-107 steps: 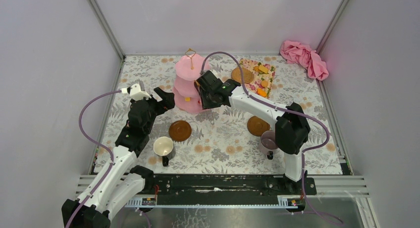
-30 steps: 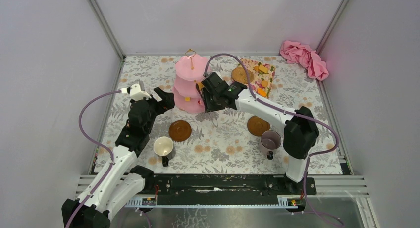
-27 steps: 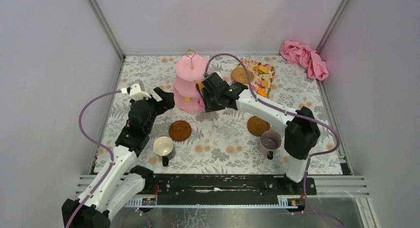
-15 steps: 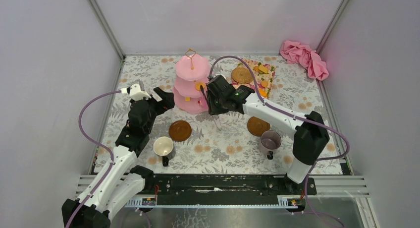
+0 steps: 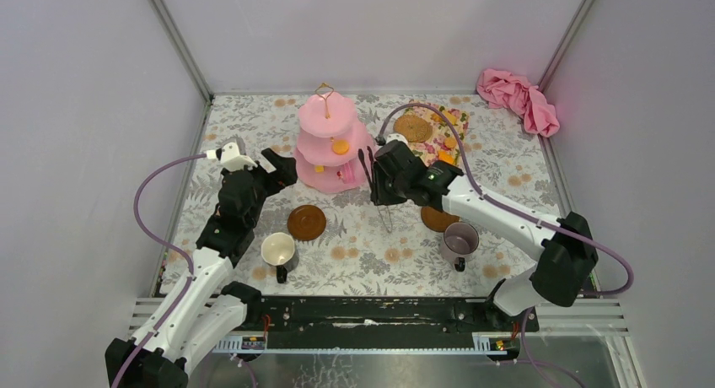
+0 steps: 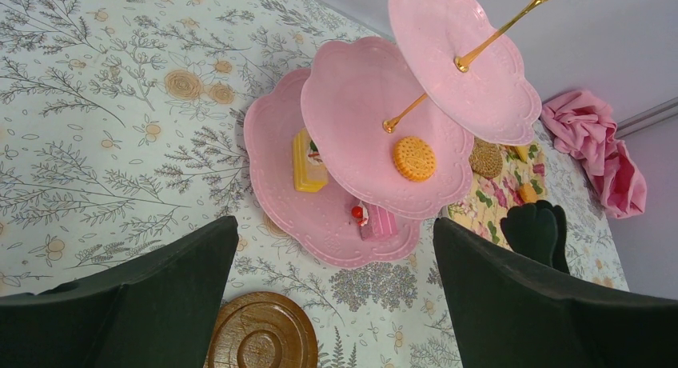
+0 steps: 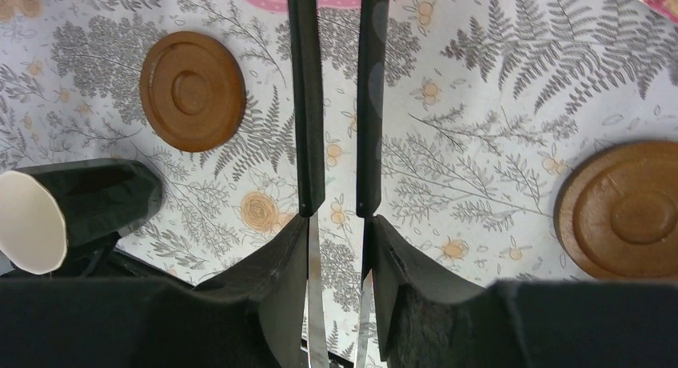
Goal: Serve the afternoon tea
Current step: Place the desert on the desert table, then pick up the desert from the tray.
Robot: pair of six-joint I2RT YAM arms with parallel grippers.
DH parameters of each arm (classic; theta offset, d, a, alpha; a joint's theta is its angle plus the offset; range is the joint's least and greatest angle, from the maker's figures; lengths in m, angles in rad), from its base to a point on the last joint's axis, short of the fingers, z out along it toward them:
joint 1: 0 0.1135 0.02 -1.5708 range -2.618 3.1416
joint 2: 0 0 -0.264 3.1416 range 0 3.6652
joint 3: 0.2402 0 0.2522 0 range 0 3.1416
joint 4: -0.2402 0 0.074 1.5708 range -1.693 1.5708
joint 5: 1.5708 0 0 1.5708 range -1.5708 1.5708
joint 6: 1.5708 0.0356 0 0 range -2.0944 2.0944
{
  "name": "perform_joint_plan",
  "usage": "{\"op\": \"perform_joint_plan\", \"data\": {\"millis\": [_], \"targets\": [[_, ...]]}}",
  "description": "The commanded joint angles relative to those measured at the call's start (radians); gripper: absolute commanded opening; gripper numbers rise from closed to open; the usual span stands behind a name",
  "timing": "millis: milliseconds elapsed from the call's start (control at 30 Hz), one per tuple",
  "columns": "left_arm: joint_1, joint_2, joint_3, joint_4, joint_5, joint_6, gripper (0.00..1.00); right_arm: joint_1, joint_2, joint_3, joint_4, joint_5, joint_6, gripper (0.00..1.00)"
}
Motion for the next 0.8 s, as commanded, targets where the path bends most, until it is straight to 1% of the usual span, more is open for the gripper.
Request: {"op": "perform_joint_plan", "data": {"millis": [0,167,300,500,667,767], "targets": [[0.001,-0.017,0.012,0.051,-0.01,-0.002,1.0,0.009,-0.087,-0.043,0.024,0.077,0.038,0.37],[0.001,-0.022,0.01,0.049,-0.007,-0.002,1.0,0.003,-0.127,-0.086,0.001,0.151,0.056,0.36],[0.002,-0.03,0.007,0.055,-0.004,-0.007,1.0,-0.036,-0.117,-0.08,-0.04,0.156,0.054,0.36],[0.003,-0.033,0.008,0.058,0.011,-0.016,1.0,-0.177,-0.073,-0.09,-0.046,0.078,0.034,0.35],[0.005,-0.042,0.01,0.06,0.015,-0.015,1.0,-0.262,0.017,-0.036,-0.087,0.059,0.013,0.35],[0.005,-0.049,0.008,0.06,0.016,-0.017,1.0,-0.316,0.055,-0.028,-0.081,0.026,0.014,0.35]]}}
